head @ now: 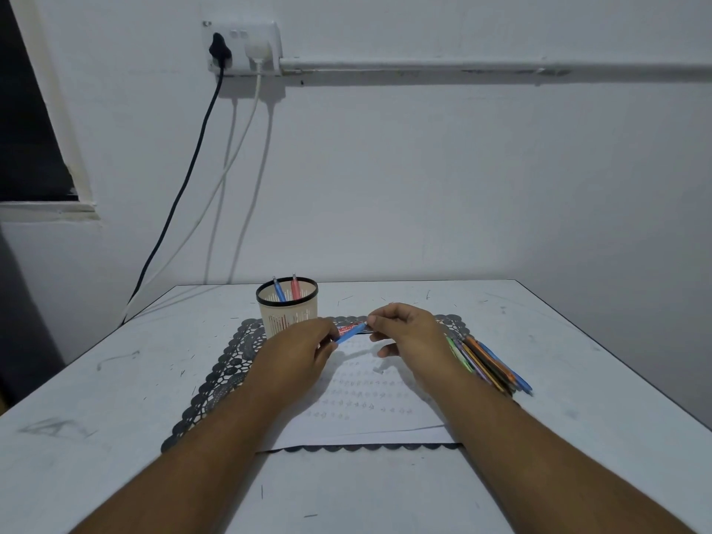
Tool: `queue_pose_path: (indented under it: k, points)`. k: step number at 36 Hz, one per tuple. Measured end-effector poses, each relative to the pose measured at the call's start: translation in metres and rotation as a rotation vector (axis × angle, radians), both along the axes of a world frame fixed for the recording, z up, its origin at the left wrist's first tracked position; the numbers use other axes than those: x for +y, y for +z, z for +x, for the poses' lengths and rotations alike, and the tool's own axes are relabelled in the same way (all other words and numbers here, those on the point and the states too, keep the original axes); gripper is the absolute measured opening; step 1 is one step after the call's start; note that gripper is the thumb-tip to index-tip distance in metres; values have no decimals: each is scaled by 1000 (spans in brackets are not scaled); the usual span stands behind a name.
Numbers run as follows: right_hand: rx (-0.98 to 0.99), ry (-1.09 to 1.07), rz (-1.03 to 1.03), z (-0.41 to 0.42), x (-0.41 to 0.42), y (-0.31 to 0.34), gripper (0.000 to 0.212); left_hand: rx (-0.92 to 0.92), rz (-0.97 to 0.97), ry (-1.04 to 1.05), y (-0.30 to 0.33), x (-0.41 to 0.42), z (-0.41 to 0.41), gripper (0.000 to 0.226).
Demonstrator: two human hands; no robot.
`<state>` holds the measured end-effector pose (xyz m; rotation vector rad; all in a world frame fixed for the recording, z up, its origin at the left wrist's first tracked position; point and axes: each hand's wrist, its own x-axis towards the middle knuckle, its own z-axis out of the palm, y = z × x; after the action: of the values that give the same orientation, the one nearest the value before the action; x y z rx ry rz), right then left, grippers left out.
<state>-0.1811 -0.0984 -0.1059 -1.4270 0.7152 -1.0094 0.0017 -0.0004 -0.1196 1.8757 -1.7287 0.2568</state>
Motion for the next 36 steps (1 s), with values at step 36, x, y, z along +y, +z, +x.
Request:
queue_pose_path:
  k: [36]
  points:
    - [128,30,-153,-8,-1,5,8,-46,-27,10,3,1,-2,12]
